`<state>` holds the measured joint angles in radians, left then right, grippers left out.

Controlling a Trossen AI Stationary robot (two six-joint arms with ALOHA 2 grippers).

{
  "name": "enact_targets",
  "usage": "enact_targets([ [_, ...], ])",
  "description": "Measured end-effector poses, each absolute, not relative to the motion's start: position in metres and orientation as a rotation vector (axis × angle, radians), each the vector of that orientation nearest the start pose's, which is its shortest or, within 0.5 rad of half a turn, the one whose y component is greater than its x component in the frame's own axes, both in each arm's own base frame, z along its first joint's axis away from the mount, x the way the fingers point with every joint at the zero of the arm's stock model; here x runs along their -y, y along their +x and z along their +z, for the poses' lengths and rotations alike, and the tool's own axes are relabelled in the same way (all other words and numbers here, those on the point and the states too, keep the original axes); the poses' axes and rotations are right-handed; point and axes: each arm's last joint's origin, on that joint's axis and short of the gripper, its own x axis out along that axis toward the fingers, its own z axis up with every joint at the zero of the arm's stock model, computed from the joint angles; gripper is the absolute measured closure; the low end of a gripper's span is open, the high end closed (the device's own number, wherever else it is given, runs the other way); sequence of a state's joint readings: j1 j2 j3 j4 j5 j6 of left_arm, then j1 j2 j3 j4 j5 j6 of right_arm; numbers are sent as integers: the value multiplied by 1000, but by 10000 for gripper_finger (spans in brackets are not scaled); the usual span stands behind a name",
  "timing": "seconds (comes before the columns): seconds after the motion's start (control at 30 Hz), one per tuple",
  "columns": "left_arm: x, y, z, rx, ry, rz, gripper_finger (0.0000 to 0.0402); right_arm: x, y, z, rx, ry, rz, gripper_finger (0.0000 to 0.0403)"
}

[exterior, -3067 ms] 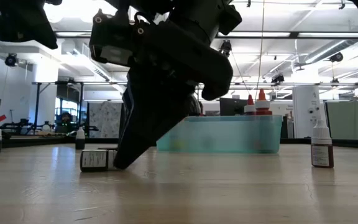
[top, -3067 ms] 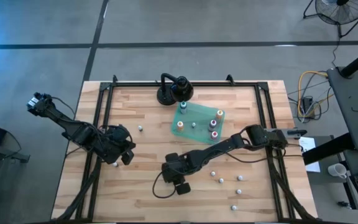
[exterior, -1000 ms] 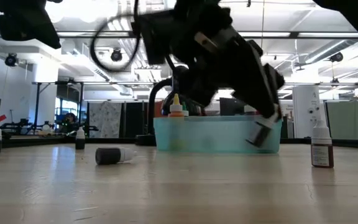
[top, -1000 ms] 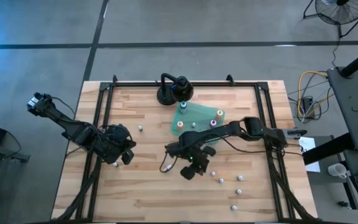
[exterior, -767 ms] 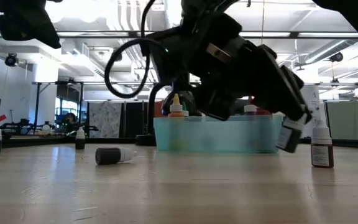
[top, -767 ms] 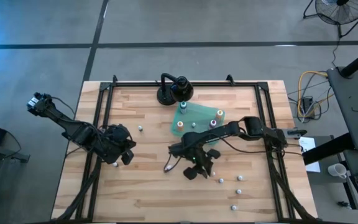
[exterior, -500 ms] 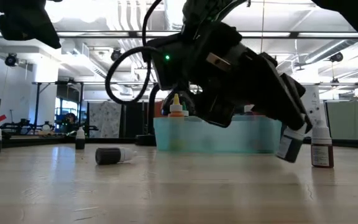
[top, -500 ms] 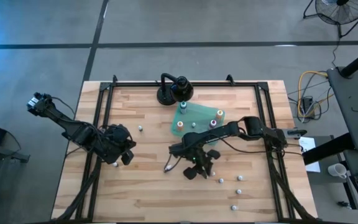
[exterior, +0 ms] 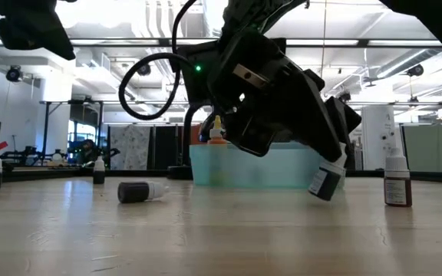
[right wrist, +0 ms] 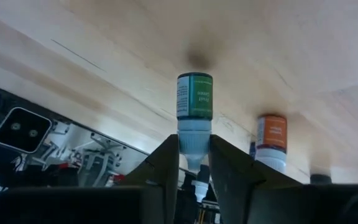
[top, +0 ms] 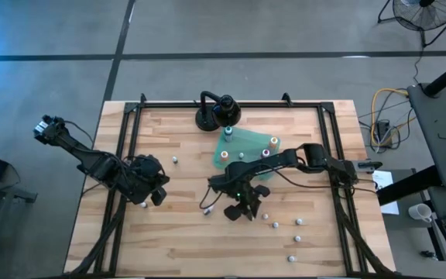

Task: Pick & Place food coloring
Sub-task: Move the green food coloring bottle to the middle left of the table, then move the red food coloring bottle to the middle of the table

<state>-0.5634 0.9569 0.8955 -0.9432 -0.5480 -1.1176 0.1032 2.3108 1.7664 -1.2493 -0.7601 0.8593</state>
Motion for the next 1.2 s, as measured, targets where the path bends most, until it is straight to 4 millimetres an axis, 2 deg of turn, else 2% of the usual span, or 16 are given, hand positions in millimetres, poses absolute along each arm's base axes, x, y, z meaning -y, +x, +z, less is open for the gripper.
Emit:
enact_targets([
  [0.27,76,148,286,-733,-512,437,401,-63,417,138,-1953,1173,-171,275],
  [0.53,76,148,286,-735,-505,434,401,-63,418,139,-1948,1171,-169,254],
  [0.7,76,148,286,-738,-508,430,401,-63,425,149,-1900,1144,-148,246],
  [0.8,76,148,286,-739,-508,430,401,-62,434,163,-1827,1085,-153,244],
  [0.9,76,148,286,-739,-508,430,401,-61,444,180,-1713,962,-148,244],
  [1.0,76,148,286,-738,-508,430,401,-60,457,197,-1563,796,-63,246],
  [1.1,76,148,286,-738,-508,430,401,-66,468,207,-1407,541,172,248],
  [1.2,76,148,286,-739,-508,430,401,-79,478,212,-1193,157,491,246],
])
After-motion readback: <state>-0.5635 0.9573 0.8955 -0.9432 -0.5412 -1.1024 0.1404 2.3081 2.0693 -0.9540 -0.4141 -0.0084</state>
